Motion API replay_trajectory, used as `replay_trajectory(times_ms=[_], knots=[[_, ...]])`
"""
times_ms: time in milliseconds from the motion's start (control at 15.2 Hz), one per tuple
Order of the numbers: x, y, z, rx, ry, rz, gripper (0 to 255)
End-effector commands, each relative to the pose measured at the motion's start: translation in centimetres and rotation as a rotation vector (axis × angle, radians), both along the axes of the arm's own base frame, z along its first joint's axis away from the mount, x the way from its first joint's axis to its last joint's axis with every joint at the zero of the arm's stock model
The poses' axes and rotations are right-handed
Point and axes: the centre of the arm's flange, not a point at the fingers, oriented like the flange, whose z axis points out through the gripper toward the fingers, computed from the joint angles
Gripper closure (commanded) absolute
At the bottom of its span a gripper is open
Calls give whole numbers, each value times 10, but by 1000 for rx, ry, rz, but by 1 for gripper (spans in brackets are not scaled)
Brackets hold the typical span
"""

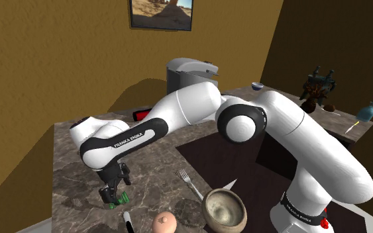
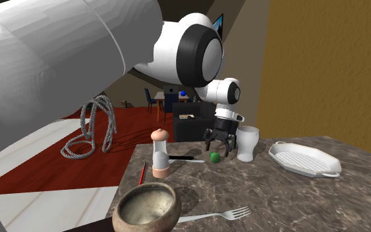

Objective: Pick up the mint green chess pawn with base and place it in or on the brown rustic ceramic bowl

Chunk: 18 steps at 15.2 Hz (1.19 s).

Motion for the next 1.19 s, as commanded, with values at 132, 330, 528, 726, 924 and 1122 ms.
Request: replay_trajectory(times_ms=[132,330,528,726,924,1122], knots=[[-5,-1,-14,0,0,0,0],[-5,-1,-14,0,0,0,0],[-5,-1,-14,0,0,0,0],[-5,-1,-14,0,0,0,255],[-5,-1,-14,0,0,0,255],[-5,-1,-14,0,0,0,255]])
